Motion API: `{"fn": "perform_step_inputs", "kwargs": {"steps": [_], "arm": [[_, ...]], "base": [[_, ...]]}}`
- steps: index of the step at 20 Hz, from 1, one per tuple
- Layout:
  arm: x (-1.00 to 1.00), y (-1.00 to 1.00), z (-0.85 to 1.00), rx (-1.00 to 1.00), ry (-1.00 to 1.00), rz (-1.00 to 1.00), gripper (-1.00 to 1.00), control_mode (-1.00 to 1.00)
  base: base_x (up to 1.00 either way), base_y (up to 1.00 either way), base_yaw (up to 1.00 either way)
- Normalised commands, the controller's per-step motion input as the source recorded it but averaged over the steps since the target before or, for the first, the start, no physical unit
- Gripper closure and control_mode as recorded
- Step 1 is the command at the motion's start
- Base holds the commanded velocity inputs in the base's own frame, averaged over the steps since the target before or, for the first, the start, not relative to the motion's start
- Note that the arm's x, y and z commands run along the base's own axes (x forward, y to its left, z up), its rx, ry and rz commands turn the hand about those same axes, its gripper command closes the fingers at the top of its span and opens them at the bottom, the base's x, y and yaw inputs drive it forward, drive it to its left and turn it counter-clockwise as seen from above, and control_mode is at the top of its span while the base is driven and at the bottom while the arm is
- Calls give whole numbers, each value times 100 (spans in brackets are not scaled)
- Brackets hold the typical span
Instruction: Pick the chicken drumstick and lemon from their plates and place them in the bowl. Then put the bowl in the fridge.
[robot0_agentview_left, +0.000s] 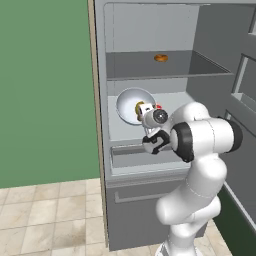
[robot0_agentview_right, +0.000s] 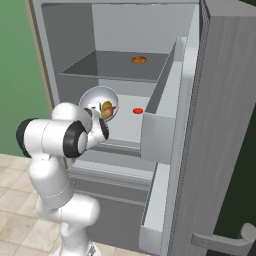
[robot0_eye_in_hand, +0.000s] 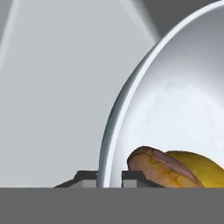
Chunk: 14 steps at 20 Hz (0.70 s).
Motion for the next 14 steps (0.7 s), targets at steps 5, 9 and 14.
{"fn": "perform_step_inputs", "kwargs": {"steps": [5,9,14], "arm": [[-1,-24,12,0,17,0,100,-100],[5,-27,19,0,18,0,100,-100],[18,-20,28,0,10,0,100,-100]], "base": [[0,0,0],[0,0,0],[0,0,0]]}}
